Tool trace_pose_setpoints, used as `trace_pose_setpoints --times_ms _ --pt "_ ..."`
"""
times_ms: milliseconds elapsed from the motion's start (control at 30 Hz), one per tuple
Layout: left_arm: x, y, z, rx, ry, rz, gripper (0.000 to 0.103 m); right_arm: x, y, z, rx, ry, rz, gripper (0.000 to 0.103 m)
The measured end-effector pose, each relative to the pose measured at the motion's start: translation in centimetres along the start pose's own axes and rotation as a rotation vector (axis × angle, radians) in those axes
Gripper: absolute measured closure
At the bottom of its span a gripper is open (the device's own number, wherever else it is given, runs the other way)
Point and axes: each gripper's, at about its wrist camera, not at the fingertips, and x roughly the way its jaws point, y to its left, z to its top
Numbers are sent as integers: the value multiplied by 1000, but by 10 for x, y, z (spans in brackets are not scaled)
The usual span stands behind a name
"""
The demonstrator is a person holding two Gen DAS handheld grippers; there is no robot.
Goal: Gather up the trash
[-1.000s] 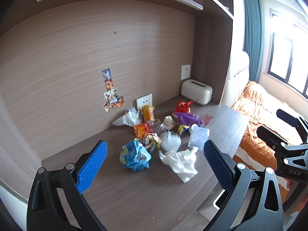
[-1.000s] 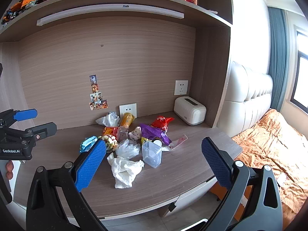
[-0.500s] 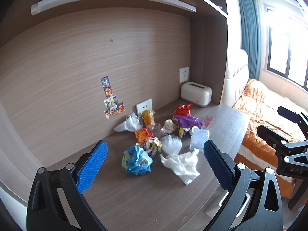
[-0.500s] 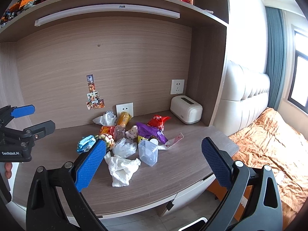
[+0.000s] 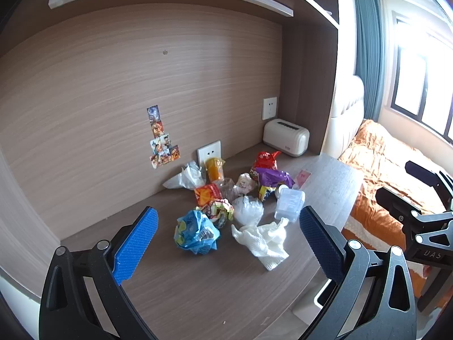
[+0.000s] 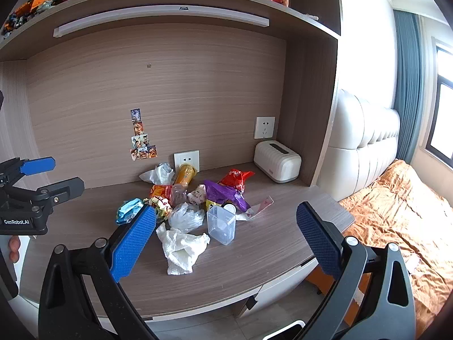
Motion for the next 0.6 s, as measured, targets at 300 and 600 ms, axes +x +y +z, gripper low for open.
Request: trace_pose_setpoints --times_ms 300,600 --pt "1 0 0 3 0 6 5 5 3 0 -11 5 4 4" --pt "4 1 1 2 2 5 5 9 3 1 -12 7 9 4"
